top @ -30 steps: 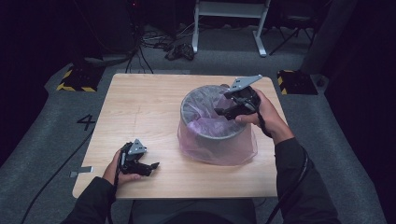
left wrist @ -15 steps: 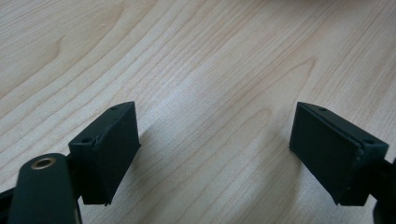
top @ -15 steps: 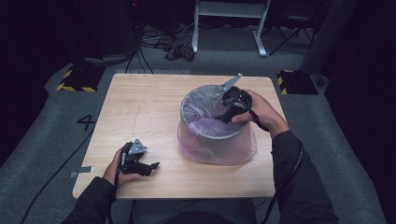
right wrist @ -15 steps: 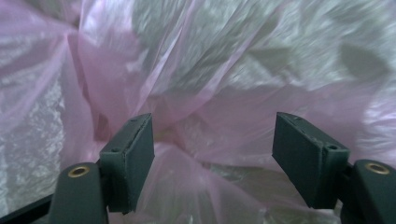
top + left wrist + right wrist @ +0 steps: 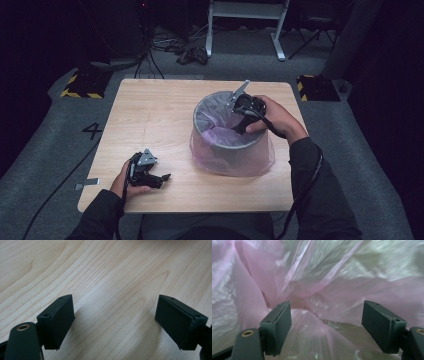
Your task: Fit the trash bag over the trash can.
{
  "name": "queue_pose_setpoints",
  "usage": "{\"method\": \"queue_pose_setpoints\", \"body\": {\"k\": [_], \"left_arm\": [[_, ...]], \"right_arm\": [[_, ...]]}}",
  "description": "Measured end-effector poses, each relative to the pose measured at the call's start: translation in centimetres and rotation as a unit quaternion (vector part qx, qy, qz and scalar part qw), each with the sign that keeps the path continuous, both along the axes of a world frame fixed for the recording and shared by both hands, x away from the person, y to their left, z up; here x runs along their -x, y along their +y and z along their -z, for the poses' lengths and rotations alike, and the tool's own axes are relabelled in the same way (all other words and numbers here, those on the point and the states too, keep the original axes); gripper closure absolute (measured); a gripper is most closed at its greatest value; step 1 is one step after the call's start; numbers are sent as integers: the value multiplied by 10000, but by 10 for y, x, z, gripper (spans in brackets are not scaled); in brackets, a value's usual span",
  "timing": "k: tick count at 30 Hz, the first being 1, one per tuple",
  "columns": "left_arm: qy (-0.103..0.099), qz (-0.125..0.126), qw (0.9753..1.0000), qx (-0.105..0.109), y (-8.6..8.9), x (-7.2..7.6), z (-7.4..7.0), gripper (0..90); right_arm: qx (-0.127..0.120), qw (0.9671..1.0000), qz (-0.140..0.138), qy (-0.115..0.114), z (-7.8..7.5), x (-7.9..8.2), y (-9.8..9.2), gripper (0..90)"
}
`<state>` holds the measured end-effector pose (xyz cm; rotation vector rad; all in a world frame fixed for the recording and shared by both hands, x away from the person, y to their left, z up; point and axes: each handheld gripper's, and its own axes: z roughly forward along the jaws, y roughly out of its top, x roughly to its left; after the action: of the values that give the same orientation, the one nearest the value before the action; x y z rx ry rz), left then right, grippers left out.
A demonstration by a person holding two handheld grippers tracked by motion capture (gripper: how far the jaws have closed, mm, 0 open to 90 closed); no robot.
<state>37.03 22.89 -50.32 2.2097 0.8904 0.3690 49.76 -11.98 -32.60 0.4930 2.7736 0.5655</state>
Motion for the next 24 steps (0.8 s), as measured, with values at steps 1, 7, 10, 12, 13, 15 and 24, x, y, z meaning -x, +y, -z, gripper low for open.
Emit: {"method": "queue_pose_setpoints", "body": {"k": [1,7,10,12,13,15,24], "left_arm": [[1,2,10000,-2,0,0,0,156],[6,-5,10000,9,0,0,0,157],[-2,-1,10000,0,0,0,0,156],[-1,1,10000,-2,0,0,0,157],[-1,-1,10000,0,0,0,0,156],[-1,-1,10000,0,0,0,0,156],[0,-17,10000,-2,0,0,0,156]], "right_arm": [[-86,9999,35,-46,-1,1,-2,233],[-690,9965,192,-432,-7,10,-16,223],[-1010,9925,202,-665,-13,19,-28,225],[-1254,9888,285,-763,-16,25,-35,227],[-1312,9876,299,-809,-16,28,-39,227],[-1413,9856,352,-856,-17,34,-45,224],[-2036,9690,795,-1149,-16,58,-81,215]]}}
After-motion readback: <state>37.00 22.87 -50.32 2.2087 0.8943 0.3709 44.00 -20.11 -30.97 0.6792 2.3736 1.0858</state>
